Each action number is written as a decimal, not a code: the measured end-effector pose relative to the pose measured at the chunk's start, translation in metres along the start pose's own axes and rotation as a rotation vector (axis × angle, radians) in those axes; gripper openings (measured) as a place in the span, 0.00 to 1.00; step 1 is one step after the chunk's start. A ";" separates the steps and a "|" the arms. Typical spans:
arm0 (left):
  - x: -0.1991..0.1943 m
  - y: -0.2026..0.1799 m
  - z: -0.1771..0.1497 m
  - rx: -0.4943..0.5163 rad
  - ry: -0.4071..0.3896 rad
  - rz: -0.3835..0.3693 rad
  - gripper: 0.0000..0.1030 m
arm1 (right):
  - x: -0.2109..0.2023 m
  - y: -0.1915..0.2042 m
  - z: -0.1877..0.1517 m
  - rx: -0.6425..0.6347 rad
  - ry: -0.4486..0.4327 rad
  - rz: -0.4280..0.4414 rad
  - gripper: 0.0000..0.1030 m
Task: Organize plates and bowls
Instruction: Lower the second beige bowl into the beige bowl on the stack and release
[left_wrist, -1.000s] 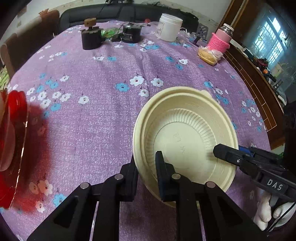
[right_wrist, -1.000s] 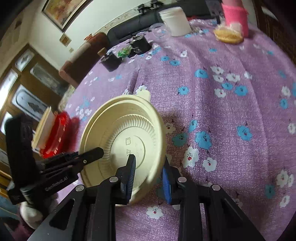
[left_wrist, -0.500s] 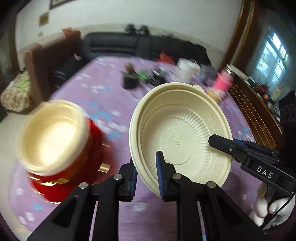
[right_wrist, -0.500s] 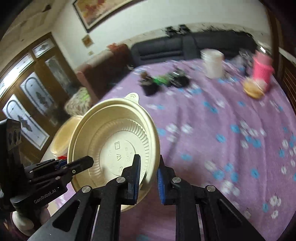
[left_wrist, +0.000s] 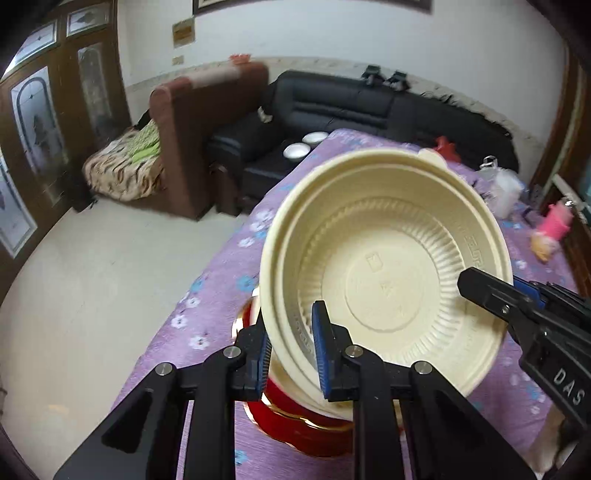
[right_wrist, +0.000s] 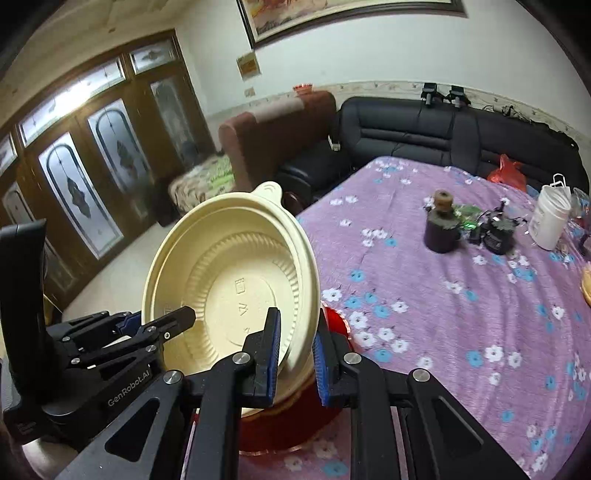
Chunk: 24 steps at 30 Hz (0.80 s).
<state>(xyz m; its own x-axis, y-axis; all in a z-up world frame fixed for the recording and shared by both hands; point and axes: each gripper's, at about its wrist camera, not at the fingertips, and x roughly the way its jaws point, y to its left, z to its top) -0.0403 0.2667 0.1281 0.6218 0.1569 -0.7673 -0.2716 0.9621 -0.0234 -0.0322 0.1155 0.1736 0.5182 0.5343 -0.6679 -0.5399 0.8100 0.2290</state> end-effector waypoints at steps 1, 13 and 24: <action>0.007 0.004 0.000 -0.005 0.012 0.007 0.18 | 0.007 0.001 -0.002 0.000 0.015 -0.003 0.18; -0.016 0.010 -0.012 -0.026 -0.083 0.022 0.59 | 0.026 0.014 -0.015 -0.068 -0.040 -0.086 0.31; -0.069 0.011 -0.047 -0.107 -0.211 -0.007 0.75 | -0.012 -0.001 -0.025 0.015 -0.188 -0.101 0.43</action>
<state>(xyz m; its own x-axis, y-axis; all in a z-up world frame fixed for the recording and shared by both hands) -0.1209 0.2562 0.1501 0.7607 0.2038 -0.6163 -0.3356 0.9362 -0.1046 -0.0550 0.1022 0.1639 0.6842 0.4850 -0.5446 -0.4702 0.8642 0.1789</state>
